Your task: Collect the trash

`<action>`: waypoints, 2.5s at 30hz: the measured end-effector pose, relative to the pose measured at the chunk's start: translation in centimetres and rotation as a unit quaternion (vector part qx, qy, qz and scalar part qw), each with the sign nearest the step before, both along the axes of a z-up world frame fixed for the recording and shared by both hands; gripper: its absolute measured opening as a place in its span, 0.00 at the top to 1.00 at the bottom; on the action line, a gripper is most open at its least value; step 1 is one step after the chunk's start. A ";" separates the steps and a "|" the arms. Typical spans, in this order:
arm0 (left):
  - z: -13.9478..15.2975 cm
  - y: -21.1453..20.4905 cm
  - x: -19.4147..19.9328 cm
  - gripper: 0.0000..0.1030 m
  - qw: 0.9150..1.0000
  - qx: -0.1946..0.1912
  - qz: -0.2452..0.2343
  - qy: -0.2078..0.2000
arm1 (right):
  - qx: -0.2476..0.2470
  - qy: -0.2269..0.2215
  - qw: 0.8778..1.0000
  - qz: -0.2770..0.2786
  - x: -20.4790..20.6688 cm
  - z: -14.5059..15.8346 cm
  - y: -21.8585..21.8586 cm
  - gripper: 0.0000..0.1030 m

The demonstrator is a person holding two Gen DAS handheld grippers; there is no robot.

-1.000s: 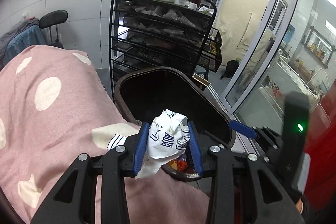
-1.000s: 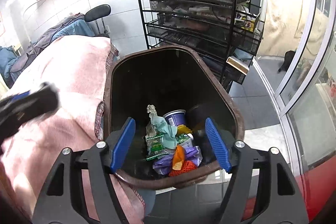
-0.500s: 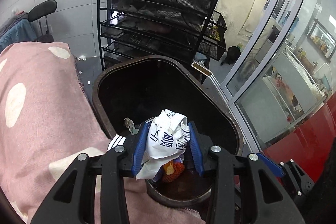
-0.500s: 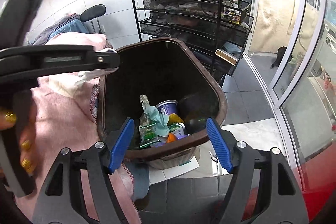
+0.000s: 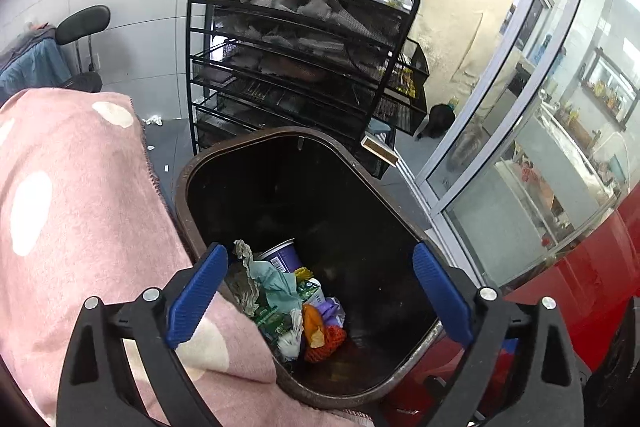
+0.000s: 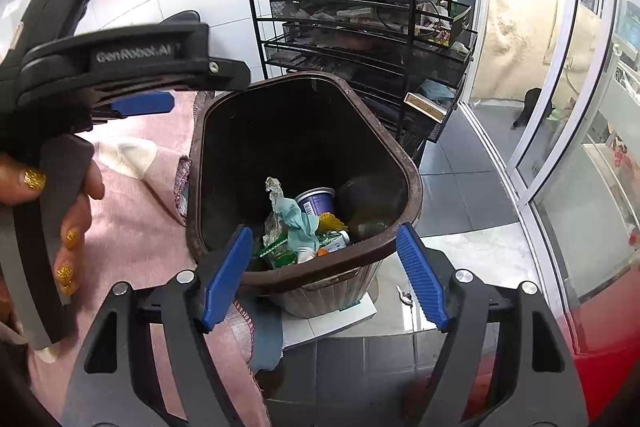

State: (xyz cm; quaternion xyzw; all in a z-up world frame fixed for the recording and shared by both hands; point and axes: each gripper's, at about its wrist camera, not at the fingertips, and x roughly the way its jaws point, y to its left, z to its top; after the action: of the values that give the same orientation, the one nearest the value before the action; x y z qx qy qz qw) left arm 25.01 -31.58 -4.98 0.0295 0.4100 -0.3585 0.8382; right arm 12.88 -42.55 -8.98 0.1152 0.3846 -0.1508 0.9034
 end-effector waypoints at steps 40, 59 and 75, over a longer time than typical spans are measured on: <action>4.7 27.7 -16.7 0.05 0.921 0.023 0.320 -0.219 | -0.055 -0.208 0.964 0.155 -4.1 8.6 17.6 0.06; 4.6 28.2 -17.9 0.05 0.915 0.022 0.330 -0.231 | -0.066 -0.218 0.960 0.162 -5.4 8.7 19.2 0.05; 4.9 28.5 -18.1 0.05 0.914 0.021 0.328 -0.237 | -0.066 -0.215 0.961 0.160 -5.5 8.7 18.8 0.05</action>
State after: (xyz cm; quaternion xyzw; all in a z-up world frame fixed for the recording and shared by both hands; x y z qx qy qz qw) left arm 6.95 -3.13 -0.08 -0.0046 0.1931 -0.0365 0.9805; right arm 7.42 -23.76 -0.24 0.0219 0.1836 -0.0008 0.9828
